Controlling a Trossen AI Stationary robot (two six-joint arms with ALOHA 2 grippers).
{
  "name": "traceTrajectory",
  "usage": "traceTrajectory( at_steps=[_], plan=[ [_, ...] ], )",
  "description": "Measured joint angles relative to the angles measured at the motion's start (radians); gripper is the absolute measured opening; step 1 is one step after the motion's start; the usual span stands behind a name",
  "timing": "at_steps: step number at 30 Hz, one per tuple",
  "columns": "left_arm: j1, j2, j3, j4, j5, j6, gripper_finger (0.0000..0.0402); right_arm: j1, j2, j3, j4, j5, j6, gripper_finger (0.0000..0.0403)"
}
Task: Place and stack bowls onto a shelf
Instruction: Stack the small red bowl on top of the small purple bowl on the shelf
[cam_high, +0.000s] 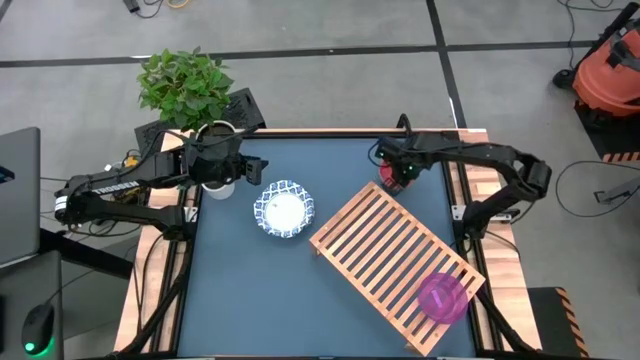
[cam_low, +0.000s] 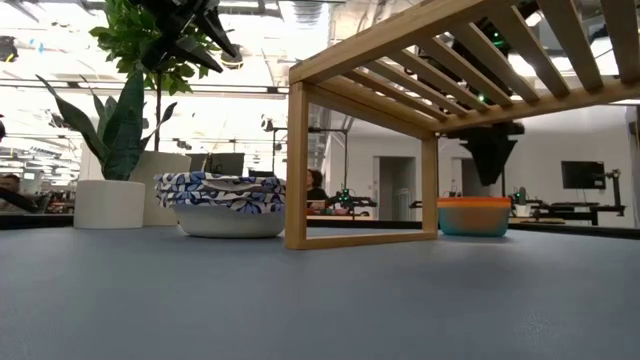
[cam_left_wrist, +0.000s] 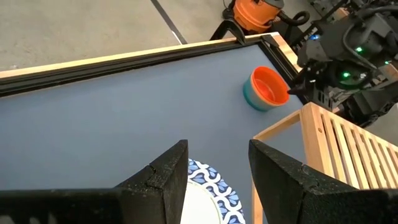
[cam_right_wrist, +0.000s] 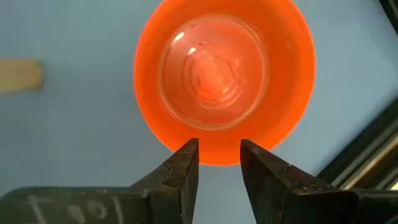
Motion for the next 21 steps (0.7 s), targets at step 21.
traceTrajectory(
  at_steps=[21],
  plan=[
    [0.0,0.0,0.0,-0.001,-0.001,-0.055,0.0153,-0.096,0.006,0.0,-0.079,-0.07,-0.493,0.0127]
  ],
)
